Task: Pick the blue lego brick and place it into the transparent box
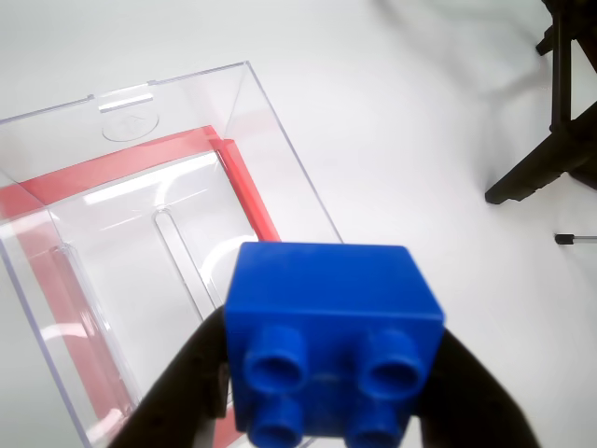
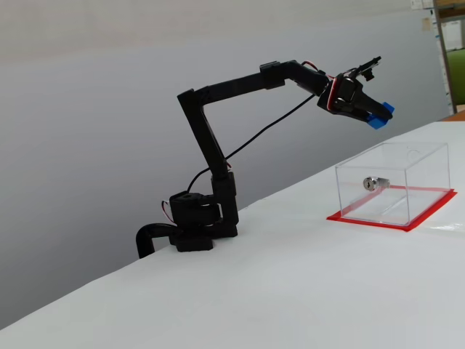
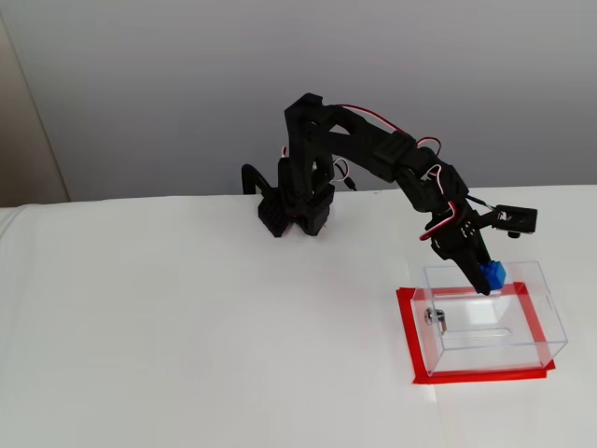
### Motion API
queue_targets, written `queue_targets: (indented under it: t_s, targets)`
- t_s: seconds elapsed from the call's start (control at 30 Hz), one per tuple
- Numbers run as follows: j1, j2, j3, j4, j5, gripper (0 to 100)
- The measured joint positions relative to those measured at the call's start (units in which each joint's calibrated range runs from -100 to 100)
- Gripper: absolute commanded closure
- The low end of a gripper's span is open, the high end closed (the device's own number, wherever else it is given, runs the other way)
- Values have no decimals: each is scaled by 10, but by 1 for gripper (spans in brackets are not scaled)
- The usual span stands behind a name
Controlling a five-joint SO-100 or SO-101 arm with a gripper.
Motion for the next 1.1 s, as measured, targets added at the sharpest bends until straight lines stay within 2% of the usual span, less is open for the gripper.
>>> queue_targets:
  t_s: [0.43, 0.73, 1.1]
  targets:
    - [-1, 28, -18, 0, -33, 91]
    - [-1, 28, -19, 0, -34, 69]
    - [-1, 28, -19, 0, -34, 69]
